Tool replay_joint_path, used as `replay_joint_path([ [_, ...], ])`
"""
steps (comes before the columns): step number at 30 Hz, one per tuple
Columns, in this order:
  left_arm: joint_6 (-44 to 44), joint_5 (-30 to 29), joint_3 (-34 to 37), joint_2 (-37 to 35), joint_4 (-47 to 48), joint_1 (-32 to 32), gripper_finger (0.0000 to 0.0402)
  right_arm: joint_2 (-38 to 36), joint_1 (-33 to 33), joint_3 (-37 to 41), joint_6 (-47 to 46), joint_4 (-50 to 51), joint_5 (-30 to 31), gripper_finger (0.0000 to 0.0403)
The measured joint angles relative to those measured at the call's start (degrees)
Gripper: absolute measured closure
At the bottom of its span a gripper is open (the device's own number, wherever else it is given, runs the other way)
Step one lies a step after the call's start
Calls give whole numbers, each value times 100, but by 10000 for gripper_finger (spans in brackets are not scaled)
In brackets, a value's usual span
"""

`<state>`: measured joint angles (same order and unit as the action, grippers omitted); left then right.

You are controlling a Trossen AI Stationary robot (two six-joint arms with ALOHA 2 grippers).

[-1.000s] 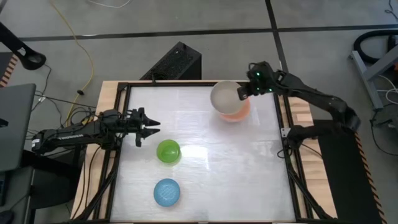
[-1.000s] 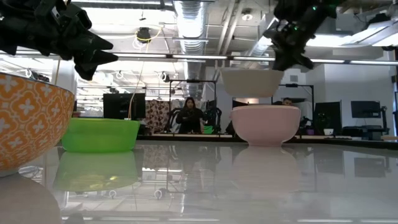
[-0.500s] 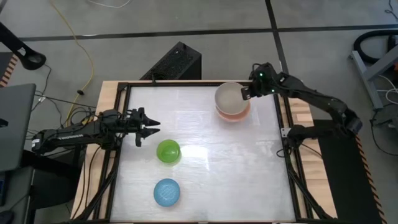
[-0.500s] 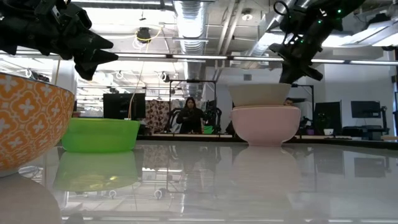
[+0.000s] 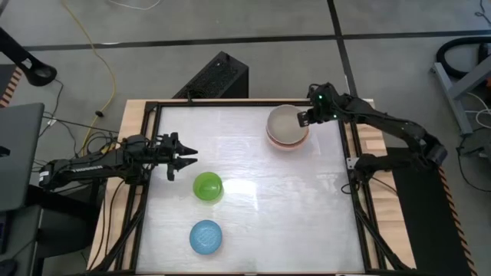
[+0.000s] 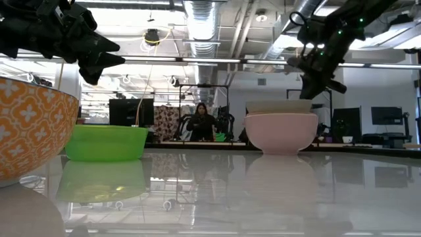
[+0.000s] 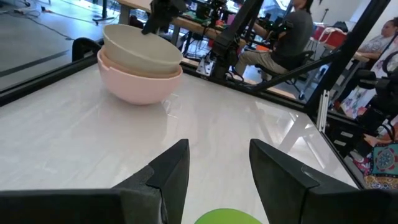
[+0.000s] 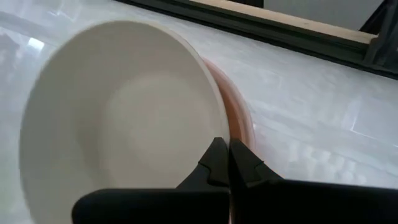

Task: Nest bowls inside each other
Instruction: Stack the gray bowl on the pink bowl

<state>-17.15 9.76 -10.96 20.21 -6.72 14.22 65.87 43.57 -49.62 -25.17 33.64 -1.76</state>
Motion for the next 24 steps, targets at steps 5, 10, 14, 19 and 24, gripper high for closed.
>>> replay_joint_path([
  [5, 0, -1, 0, 0, -2, 2, 244, 0, -19, 41, 8, 23, 1, 395],
  [10, -2, -2, 0, 0, -2, 2, 244, -2, -120, 41, 13, 31, 195, 346],
  [14, -7, -2, 0, 0, -2, 2, 244, -2, -133, 39, 228, 31, 381, 307],
  [19, -15, -2, 0, 0, 14, 2, 244, -2, -159, 30, 318, -2, 520, 273],
  [24, -21, -2, 0, 2, 28, 2, 244, 0, -159, -190, 534, 24, 627, 250],
])
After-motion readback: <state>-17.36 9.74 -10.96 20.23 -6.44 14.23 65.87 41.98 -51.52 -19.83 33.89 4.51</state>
